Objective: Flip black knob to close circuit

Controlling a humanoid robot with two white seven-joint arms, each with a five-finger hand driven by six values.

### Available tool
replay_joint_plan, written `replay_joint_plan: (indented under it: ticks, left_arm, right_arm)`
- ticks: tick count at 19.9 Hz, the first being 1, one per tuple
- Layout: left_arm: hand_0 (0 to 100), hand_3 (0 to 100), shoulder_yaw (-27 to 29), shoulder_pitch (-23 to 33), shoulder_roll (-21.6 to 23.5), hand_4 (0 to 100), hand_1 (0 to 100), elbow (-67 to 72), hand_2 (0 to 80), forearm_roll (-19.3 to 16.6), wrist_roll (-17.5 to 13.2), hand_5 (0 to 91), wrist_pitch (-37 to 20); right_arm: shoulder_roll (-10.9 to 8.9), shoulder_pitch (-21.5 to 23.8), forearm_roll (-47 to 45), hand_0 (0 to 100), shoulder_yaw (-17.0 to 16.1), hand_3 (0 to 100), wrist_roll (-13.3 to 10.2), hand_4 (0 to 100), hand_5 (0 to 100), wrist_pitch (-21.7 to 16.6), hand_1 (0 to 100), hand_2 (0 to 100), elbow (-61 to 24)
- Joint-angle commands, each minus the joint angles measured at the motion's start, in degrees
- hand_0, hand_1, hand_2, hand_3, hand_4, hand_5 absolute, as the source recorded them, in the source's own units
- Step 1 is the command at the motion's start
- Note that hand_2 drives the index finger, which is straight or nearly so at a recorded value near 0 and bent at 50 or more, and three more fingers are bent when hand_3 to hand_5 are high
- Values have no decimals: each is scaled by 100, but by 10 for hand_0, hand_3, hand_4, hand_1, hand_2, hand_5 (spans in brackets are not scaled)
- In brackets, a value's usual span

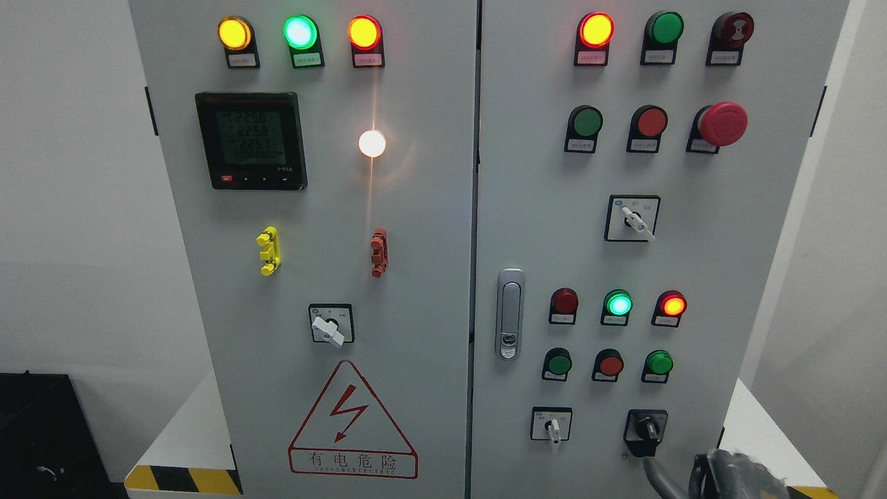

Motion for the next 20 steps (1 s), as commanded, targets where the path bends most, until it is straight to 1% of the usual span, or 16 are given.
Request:
replay_joint_plan:
  ticks: [1, 4, 6, 7, 8, 9, 10, 11, 12, 13, 14, 15, 17, 18, 19, 20]
  left_arm:
    - [120, 0, 0, 0, 0, 0, 556, 0, 0, 0, 4, 0, 0]
    - [120, 0, 0, 0, 0, 0, 556, 0, 0, 0, 4, 0, 0]
    - [120, 0, 0, 0, 0, 0, 556, 0, 0, 0, 4, 0, 0]
    - [120, 0, 0, 0, 0, 0, 556, 0, 0, 0, 4, 0, 0]
    - [120, 0, 0, 0, 0, 0, 556, 0, 0, 0, 4, 0, 0]
    - [120, 0, 0, 0, 0, 0, 556, 0, 0, 0, 4, 0, 0]
    - [120, 0, 0, 0, 0, 0, 556, 0, 0, 0, 4, 0, 0]
    - [120, 0, 0, 0, 0, 0, 556, 0, 0, 0, 4, 0, 0]
    - [120, 0, 0, 0, 0, 0, 556, 0, 0, 0, 4, 0, 0]
    - [120, 0, 0, 0, 0, 0, 556, 0, 0, 0, 4, 0, 0]
    - [120, 0, 0, 0, 0, 0, 556, 0, 0, 0, 4, 0, 0]
    - [120, 0, 0, 0, 0, 0, 556, 0, 0, 0, 4, 0, 0]
    - [120, 0, 0, 0, 0, 0, 556, 0, 0, 0, 4, 0, 0]
    - [120, 0, 0, 0, 0, 0, 556, 0, 0, 0, 4, 0, 0]
    - [120, 0, 0, 0, 0, 0, 556, 0, 0, 0, 4, 0, 0]
    - [120, 0, 0, 0, 0, 0, 556, 0, 0, 0, 4, 0, 0]
  right_arm:
    - [-7, 544, -992, 0, 740, 898, -218, 788, 727, -116, 8, 620, -542]
    - [-16, 755, -2072, 0, 731, 805, -429, 723, 629, -257, 21, 503, -621]
    - [-25, 940, -2924, 0, 705, 633, -622, 597, 511, -258, 31, 360, -683]
    - [-33, 1036, -3450, 0, 696, 576, -754, 565, 479, -258, 35, 322, -718]
    - [-33, 1089, -3795, 0, 687, 479, -825, 488, 426, -258, 39, 259, -744]
    - [-33, 1177, -4242, 0, 687, 372, -878, 384, 358, -258, 37, 189, -806]
    - [-42, 1282, -4777, 0, 687, 352, -887, 367, 335, -258, 36, 177, -902]
    - [-42, 1379, -5287, 0, 713, 271, -896, 302, 260, -223, 36, 126, -1007]
    - [-42, 1467, -5788, 0, 731, 235, -896, 235, 208, -196, 29, 88, -1087]
    - [-51, 1546, -6202, 0, 731, 222, -904, 230, 183, -187, 27, 74, -1131]
    - [-60, 1651, -6459, 0, 714, 200, -957, 196, 146, -196, 27, 50, -1149]
    - [-60, 1748, -6688, 0, 731, 195, -1001, 187, 132, -213, 26, 41, -1201]
    - [-77, 1976, -7249, 0, 731, 164, -1028, 144, 83, -257, 6, 3, -1307]
    - [-86, 2117, -7540, 0, 705, 134, -1019, 102, 31, -310, 0, 0, -1307]
    - [-86, 2240, -7804, 0, 696, 116, -993, 88, 19, -441, 0, 0, -1307]
    - [-112, 2346, -8032, 0, 696, 84, -958, 45, 0, -607, 0, 0, -1307]
